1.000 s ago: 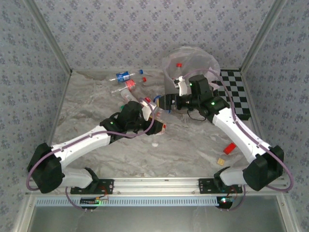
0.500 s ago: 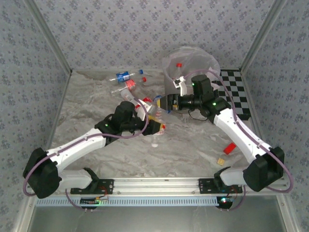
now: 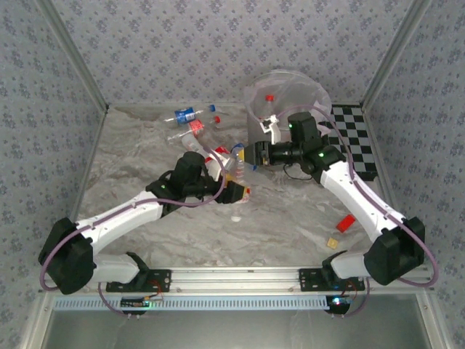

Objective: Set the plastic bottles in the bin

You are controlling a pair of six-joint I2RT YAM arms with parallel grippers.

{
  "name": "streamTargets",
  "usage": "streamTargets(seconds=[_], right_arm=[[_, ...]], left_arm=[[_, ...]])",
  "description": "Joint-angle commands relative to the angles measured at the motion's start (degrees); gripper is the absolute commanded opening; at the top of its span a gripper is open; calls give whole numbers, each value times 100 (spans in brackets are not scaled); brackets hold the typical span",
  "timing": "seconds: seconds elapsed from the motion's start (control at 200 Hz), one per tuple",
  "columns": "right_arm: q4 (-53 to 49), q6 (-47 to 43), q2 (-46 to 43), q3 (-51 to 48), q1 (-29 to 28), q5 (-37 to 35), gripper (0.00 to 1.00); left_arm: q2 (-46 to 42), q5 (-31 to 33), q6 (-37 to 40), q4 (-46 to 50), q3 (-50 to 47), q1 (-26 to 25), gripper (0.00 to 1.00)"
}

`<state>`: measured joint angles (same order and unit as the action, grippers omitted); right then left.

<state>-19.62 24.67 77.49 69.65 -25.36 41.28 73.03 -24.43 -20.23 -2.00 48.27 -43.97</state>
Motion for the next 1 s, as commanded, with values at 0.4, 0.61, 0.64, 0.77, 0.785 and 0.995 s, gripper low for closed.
streamTargets(seconds=[0.4, 0.61, 0.64, 0.77, 0.785, 0.995], right_arm=[[-914, -735, 208, 3143, 1314, -848, 44], [-530, -837, 615, 3987, 1601, -1563, 42], [-519, -946, 693, 4043, 1630, -1789, 41], [-440, -1416, 1006, 4030, 1776, -2630, 41], [-472, -1466, 1051, 4042, 1794, -2686, 41], [-490, -1904, 1331, 3520, 1838, -3313, 39]], left_arm=[[-1120, 1336, -348, 1400, 209, 58, 100], [-1420, 1555, -740, 1551, -64, 64, 100], [-1455, 1607, -761, 1561, -101, 64, 100], [-1585, 1838, -840, 1639, -233, 81, 100], [-1596, 1851, -842, 1640, -253, 89, 100], [-1618, 1950, -1013, 1676, -448, 119, 100]])
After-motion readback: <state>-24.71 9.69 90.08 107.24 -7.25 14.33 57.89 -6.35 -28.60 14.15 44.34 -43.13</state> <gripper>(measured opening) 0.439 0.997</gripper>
